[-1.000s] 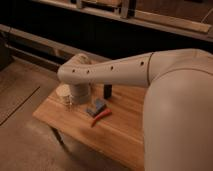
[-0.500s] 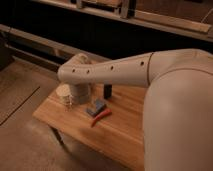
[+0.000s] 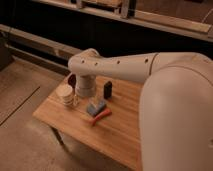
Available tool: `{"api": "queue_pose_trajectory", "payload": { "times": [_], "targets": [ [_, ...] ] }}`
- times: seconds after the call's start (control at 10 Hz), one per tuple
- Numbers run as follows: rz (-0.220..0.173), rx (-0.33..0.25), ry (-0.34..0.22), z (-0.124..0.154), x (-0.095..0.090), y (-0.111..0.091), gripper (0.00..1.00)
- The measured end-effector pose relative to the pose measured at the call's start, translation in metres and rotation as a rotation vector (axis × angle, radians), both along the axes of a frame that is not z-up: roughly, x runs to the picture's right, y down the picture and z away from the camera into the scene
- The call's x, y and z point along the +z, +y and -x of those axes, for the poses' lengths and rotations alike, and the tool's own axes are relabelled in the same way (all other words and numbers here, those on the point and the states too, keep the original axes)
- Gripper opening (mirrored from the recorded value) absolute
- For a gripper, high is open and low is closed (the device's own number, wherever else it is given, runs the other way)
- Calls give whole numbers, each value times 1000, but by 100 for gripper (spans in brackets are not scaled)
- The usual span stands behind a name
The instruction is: Knock the eraser over
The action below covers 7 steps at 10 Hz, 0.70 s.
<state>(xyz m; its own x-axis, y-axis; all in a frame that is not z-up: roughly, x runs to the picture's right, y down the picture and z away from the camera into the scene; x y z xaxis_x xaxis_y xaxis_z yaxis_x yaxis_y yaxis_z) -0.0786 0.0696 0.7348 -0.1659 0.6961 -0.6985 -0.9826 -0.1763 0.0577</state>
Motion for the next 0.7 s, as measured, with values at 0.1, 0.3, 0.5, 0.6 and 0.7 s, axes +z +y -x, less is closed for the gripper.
{"api": "queue_pose_trajectory", "payload": {
  "times": [0.1,0.3,0.5,0.6,0.7],
  "targets": [
    [7,17,25,-11,4,-4,65],
    [31,27,126,-46,11,-12,65],
    [42,28,198,-68,11,-21,65],
    [45,33,243,-85,9,-27,65],
    [47,38,274,-96,7,-31,65]
  ]
}}
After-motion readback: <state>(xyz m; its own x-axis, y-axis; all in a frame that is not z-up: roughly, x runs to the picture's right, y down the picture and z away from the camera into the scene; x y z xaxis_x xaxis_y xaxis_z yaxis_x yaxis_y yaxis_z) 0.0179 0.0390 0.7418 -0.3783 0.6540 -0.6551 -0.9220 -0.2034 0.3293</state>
